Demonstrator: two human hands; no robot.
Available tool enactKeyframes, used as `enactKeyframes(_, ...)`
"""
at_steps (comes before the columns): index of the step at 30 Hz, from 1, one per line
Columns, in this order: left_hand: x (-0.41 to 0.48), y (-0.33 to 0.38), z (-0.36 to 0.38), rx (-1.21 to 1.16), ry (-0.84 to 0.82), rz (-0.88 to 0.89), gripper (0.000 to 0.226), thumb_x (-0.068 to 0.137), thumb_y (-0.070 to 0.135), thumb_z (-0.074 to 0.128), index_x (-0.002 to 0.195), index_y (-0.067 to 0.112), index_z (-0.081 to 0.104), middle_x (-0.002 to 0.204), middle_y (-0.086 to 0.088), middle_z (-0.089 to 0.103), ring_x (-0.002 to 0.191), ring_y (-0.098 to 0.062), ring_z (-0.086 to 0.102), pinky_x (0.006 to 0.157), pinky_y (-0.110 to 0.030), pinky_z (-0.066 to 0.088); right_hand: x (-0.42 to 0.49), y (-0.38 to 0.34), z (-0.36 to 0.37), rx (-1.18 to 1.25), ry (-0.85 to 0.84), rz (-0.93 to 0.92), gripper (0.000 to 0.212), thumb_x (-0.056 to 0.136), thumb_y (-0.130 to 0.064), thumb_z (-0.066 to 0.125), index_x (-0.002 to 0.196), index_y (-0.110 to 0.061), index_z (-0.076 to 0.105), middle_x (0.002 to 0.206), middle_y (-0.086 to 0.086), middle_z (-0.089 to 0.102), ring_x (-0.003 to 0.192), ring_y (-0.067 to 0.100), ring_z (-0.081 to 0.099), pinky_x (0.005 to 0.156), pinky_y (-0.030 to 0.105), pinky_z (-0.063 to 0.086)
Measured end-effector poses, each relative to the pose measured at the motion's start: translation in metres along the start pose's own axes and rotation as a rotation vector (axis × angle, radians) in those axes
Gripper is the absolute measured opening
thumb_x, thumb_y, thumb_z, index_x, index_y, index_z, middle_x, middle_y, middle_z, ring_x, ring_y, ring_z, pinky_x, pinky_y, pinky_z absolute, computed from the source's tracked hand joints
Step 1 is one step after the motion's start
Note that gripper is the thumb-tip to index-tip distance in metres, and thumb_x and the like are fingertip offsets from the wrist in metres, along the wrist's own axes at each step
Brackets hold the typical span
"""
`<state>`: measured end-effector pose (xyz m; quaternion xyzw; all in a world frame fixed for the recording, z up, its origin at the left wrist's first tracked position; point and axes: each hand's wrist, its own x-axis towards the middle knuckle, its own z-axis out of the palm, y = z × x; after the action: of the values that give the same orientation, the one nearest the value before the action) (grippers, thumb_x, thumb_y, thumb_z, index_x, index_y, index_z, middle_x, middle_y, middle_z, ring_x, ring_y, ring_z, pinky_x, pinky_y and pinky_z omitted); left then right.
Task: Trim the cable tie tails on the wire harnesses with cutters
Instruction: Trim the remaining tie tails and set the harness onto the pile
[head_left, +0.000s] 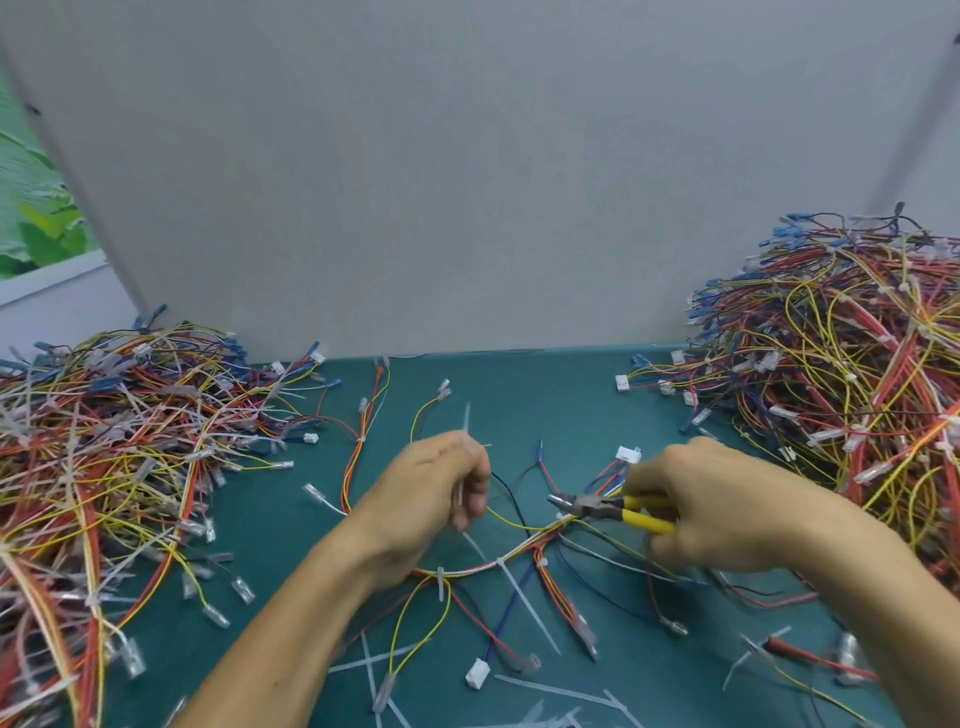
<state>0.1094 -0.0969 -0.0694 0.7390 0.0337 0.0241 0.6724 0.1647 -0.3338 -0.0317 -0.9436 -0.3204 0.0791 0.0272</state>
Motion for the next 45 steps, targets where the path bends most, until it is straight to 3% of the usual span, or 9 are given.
enactKeyframes(4, -0.005, 0.007, -0.012, 0.249, -0.052, 0.057, 0.022, 0.094, 0.006, 0.044, 0.083, 0.015, 0.061, 0.055, 0.007, 0.042, 0.052, -0.013, 0.036, 0.050, -0.024, 0.030, 0.001, -0.005, 0.004, -0.006, 0.001, -0.035, 0.020, 0.076, -0.036, 0.060, 0.072, -0.031, 0.041, 0.071, -0.006, 0.052, 0.070, 0.015, 0.047, 0.064, 0.033, 0.045)
enactKeyframes(7, -0.011, 0.008, -0.008, 0.713, -0.162, 0.204, 0.020, 0.079, 0.008, 0.058, 0.080, 0.028, 0.060, 0.048, 0.011, 0.033, 0.050, -0.007, 0.030, 0.049, -0.017, 0.025, 0.003, -0.008, 0.006, -0.011, -0.016, -0.051, 0.019, 0.076, -0.036, 0.060, 0.078, -0.033, 0.041, 0.074, -0.007, 0.051, 0.076, 0.018, 0.048, 0.068, 0.036, 0.047)
enactKeyframes(9, -0.016, 0.002, -0.004, 0.896, -0.233, 0.237, 0.023, 0.076, 0.014, 0.064, 0.087, 0.033, 0.057, 0.053, 0.011, 0.036, 0.054, -0.003, 0.039, 0.051, -0.015, 0.029, 0.003, -0.009, 0.007, -0.017, -0.027, -0.051, 0.022, 0.075, -0.035, 0.061, 0.073, -0.034, 0.039, 0.072, -0.008, 0.049, 0.073, 0.015, 0.045, 0.067, 0.035, 0.047)
enactKeyframes(12, -0.020, -0.013, -0.001, 0.983, -0.266, 0.218, 0.026, 0.077, 0.028, 0.067, 0.097, 0.037, 0.054, 0.067, 0.014, 0.041, 0.067, 0.008, 0.044, 0.057, -0.012, 0.030, 0.003, -0.011, 0.008, -0.024, -0.040, -0.060, 0.027, 0.075, -0.034, 0.061, 0.067, -0.034, 0.035, 0.072, -0.009, 0.048, 0.074, 0.015, 0.046, 0.066, 0.032, 0.046)
enactKeyframes(18, -0.018, -0.027, 0.001, 1.008, -0.219, 0.326, 0.015, 0.086, 0.043, 0.063, 0.096, 0.033, 0.057, 0.072, 0.017, 0.043, 0.073, 0.000, 0.043, 0.063, -0.015, 0.030, 0.003, -0.014, 0.008, -0.026, -0.086, -0.061, 0.020, 0.074, -0.032, 0.060, 0.076, -0.032, 0.041, 0.072, -0.010, 0.048, 0.071, 0.011, 0.045, 0.060, 0.029, 0.041)
enactKeyframes(21, -0.017, -0.026, 0.000, 0.872, -0.154, 0.301, 0.011, 0.091, 0.034, 0.058, 0.084, 0.028, 0.055, 0.061, 0.014, 0.045, 0.062, -0.001, 0.043, 0.058, -0.017, 0.031, 0.004, -0.015, 0.008, -0.047, -0.096, -0.056, 0.018, 0.075, -0.032, 0.060, 0.091, -0.028, 0.053, 0.076, -0.007, 0.053, 0.074, 0.011, 0.045, 0.064, 0.031, 0.045)
enactKeyframes(25, -0.015, -0.024, -0.007, 0.702, -0.110, 0.220, 0.014, 0.092, 0.024, 0.059, 0.079, 0.021, 0.056, 0.052, 0.015, 0.042, 0.053, -0.006, 0.037, 0.054, -0.018, 0.030, 0.007, -0.021, 0.012, -0.076, -0.057, -0.093, 0.012, 0.076, -0.032, 0.056, 0.088, -0.032, 0.053, 0.090, -0.006, 0.055, 0.090, 0.020, 0.051, 0.067, 0.033, 0.046)
enactKeyframes(30, -0.014, -0.024, -0.008, 0.686, -0.107, 0.205, 0.016, 0.092, 0.022, 0.059, 0.077, 0.022, 0.054, 0.051, 0.014, 0.040, 0.053, -0.007, 0.036, 0.054, -0.019, 0.029, 0.013, -0.029, 0.024, -0.165, 0.024, -0.154, 0.036, 0.079, -0.027, 0.054, 0.115, -0.032, 0.057, 0.100, -0.007, 0.048, 0.100, 0.026, 0.053, 0.075, 0.036, 0.050)
enactKeyframes(45, -0.012, -0.026, -0.009, 0.667, -0.121, 0.176, 0.015, 0.093, 0.024, 0.058, 0.078, 0.021, 0.054, 0.050, 0.017, 0.042, 0.052, -0.006, 0.036, 0.053, -0.018, 0.029, 0.021, -0.025, 0.037, -0.227, 0.134, -0.231, 0.027, 0.088, -0.021, 0.050, 0.113, -0.032, 0.054, 0.101, -0.008, 0.048, 0.097, 0.019, 0.047, 0.068, 0.032, 0.047)
